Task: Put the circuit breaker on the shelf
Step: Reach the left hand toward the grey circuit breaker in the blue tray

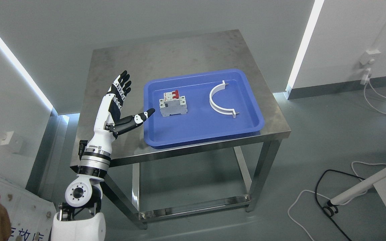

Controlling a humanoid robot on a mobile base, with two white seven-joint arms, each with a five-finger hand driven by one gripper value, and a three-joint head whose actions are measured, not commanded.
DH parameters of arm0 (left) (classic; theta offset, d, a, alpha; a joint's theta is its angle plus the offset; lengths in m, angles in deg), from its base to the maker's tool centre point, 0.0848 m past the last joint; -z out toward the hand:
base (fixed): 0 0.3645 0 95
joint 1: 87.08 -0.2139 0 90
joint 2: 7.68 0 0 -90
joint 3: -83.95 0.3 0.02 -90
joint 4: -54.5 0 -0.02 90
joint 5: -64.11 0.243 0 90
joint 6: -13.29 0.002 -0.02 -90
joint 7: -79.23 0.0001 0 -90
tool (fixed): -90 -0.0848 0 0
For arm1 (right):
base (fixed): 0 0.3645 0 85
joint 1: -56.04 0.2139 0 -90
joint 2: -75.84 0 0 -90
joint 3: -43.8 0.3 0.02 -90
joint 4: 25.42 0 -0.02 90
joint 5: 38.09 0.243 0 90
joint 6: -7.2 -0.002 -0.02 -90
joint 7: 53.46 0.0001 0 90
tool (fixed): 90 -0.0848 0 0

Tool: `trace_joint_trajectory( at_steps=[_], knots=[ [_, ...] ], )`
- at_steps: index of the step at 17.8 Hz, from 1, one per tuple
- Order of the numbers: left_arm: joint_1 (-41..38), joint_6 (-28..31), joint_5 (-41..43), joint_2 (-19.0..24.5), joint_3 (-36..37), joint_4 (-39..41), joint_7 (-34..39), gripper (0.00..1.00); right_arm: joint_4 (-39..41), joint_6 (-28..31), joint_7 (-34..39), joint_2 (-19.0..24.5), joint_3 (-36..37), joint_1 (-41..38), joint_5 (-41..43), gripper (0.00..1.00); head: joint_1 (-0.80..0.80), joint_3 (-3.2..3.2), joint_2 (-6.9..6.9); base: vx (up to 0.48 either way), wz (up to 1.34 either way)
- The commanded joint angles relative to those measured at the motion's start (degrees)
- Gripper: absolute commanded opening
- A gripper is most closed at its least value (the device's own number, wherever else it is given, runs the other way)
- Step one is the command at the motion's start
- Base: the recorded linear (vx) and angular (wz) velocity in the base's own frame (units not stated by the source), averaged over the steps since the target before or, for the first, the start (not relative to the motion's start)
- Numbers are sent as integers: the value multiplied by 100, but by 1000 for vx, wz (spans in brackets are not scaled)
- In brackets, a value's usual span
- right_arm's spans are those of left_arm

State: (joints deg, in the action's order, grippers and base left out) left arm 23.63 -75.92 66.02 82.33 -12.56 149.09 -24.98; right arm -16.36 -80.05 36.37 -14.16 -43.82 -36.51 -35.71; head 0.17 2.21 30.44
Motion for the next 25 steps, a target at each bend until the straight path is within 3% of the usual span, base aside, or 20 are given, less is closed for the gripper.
trace_joint_trajectory(
  at_steps=[1, 4, 6, 11, 14, 17, 21, 25],
  knots=[
    [28, 115, 257, 100, 36, -72, -12, 100, 0, -3, 0, -100, 0, 0, 0, 100, 0, 0, 0, 0, 0],
    [624, 202, 361, 210, 133, -203, -230, 100, 0, -3, 0, -100, 0, 0, 0, 100, 0, 0, 0, 0, 0],
    [1082, 430, 1106, 744, 447, -598, -853, 100, 0, -3, 0, -100, 0, 0, 0, 100, 0, 0, 0, 0, 0],
    [1935, 466, 2336, 1265, 1266, -1275, -1469, 100, 0, -3, 0, -100, 0, 0, 0, 100, 0, 0, 0, 0, 0],
    [2050, 475, 3075, 1274, 1468, -1460, -2242, 98, 0, -3, 0, -100, 0, 0, 0, 100, 0, 0, 0, 0, 0],
    [2068, 483, 3613, 1222, 1513, -1794, -2341, 98, 0, -3, 0, -100, 0, 0, 0, 100, 0, 0, 0, 0, 0],
    [2445, 1115, 3667, 1125, 1793, -1891, -2350, 96, 0, -3, 0, -100, 0, 0, 0, 100, 0, 0, 0, 0, 0],
    [2613, 1152, 3667, 1055, 1890, -1988, -2568, 85, 0, -3, 0, -100, 0, 0, 0, 100, 0, 0, 0, 0, 0]
  ],
)
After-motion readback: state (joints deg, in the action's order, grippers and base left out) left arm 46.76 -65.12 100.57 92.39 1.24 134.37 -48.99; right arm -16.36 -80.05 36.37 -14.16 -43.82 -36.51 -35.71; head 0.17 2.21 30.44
